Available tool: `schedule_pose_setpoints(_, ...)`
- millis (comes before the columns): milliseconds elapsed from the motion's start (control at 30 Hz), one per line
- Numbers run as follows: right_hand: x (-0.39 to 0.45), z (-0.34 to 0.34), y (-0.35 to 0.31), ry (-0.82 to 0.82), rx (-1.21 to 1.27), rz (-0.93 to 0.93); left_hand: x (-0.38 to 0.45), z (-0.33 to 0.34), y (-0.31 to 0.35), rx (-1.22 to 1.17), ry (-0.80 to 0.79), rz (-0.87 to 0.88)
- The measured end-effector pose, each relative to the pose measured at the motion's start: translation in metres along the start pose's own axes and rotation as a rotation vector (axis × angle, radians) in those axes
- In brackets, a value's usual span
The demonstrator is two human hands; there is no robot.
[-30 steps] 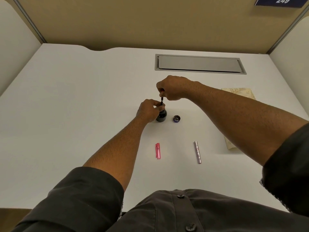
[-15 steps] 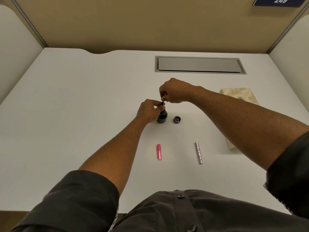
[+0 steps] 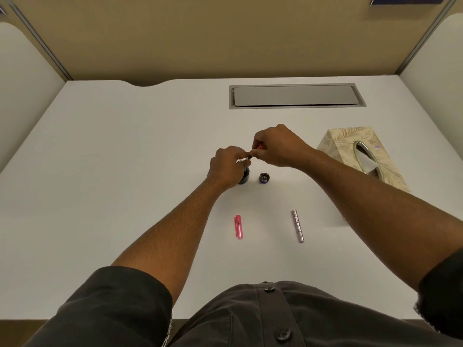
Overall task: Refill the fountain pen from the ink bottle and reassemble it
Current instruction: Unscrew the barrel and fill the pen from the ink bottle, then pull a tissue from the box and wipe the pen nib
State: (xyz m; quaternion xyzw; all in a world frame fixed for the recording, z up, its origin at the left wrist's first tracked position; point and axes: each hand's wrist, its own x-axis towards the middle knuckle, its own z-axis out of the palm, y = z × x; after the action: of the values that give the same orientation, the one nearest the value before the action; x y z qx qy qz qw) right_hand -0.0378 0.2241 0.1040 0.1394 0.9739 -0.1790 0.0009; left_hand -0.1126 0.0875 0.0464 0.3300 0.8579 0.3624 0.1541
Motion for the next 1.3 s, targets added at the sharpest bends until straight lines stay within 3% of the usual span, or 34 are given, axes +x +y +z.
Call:
schedule_pose_setpoints(133, -0.025, 0.012, 0.009, 0.098, 0.247, 0.146, -0.005, 0.004, 0.002, 0.149, 0.103, 0.098)
schedule_pose_setpoints(267, -0.055, 0.034, 0.013, 0.153, 0.714, 0.386, -0.014, 0.009, 0.004, 0.272, 0.165, 0.298)
schedule_pose_setpoints(467, -0.091, 0.067, 0.013, 0.057, 1.318, 0.606, -0.034, 0.021, 0.005, 0.418, 0.163, 0.438)
schedule_pose_setpoints(567, -0.105, 0.078, 0.01, 0.044, 1.545, 0.685, -0.057, 0.03, 0.007, 0.357, 0.274, 0.477)
schedule_pose_setpoints(633, -0.113, 0.084, 0.008, 0.049, 1.64, 0.717, -0.076, 0.037, 0.009, 0.205, 0.339, 0.383)
schedule_pose_setpoints(700, -0.122, 0.087, 0.006, 0.046, 1.707, 0.734, -0.094, 0.042, 0.012, -0.019, 0.326, 0.14)
schedule_pose_setpoints(833, -0.139, 0.094, -0.001, 0.0, 1.785, 0.762, -0.104, 0.041, 0.014, -0.461, 0.049, -0.342)
schedule_pose_setpoints(933, -0.15, 0.101, -0.007, -0.037, 1.796, 0.766, -0.107, 0.038, 0.015, -0.589, -0.065, -0.364)
schedule_pose_setpoints(1300, -0.178, 0.107, -0.01, -0.088, 1.7, 0.731, -0.117, 0.046, 0.014, -0.595, -0.108, -0.38)
